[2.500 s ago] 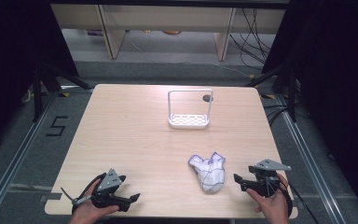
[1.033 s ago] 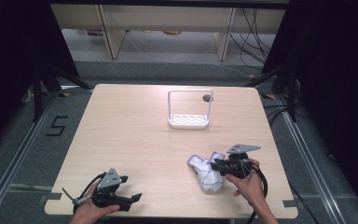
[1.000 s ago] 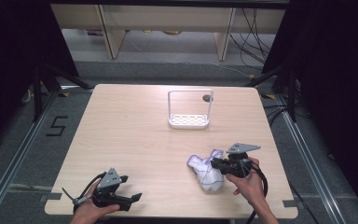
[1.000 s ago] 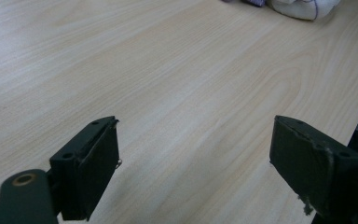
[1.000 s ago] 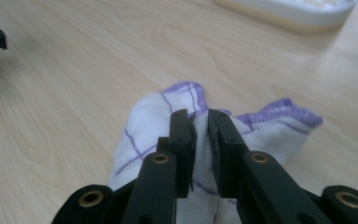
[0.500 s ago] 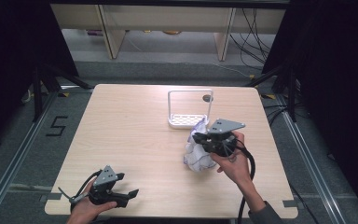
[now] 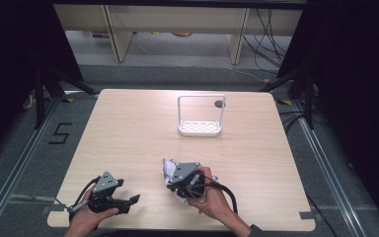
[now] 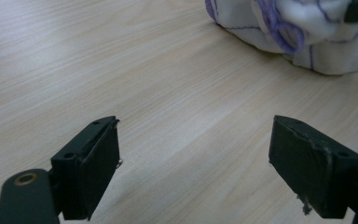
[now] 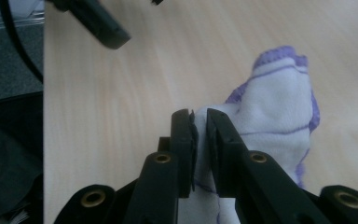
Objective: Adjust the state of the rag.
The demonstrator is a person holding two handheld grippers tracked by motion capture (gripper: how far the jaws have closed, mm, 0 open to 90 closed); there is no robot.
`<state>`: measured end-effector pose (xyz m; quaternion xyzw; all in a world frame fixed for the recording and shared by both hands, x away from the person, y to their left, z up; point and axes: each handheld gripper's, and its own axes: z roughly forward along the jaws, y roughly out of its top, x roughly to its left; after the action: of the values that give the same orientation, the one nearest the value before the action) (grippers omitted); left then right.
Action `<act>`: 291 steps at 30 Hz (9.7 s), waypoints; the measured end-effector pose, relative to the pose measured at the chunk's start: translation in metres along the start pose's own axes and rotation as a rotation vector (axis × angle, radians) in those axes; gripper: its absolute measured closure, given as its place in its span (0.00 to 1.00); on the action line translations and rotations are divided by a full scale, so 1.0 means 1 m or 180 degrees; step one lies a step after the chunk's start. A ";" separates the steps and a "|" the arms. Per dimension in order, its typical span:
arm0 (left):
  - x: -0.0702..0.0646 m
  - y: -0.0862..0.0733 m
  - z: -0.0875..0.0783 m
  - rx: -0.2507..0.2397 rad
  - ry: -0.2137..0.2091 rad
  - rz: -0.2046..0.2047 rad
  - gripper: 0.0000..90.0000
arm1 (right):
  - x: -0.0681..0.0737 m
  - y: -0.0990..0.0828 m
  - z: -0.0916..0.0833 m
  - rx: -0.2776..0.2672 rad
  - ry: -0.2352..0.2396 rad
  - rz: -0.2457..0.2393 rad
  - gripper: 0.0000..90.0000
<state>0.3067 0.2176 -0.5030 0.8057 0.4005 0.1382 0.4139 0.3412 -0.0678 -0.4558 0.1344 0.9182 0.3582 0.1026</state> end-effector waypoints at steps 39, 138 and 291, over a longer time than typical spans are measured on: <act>-0.007 0.051 0.050 -0.0170 -0.0786 -0.0535 0.52 | -0.068 -0.082 -0.039 0.0265 -0.0175 0.1318 0.61; -0.061 0.035 0.053 0.0286 -0.0463 0.0543 0.90 | -0.055 -0.084 -0.053 0.0097 -0.0244 0.0970 0.64; 0.052 0.129 0.072 -0.0489 0.0137 0.0275 0.96 | -0.166 -0.045 -0.061 -0.0207 -0.0536 0.1029 0.97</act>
<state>0.4488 0.1738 -0.4525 0.7849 0.3625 0.2036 0.4594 0.4724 -0.1917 -0.4274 0.3065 0.8607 0.3870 0.1244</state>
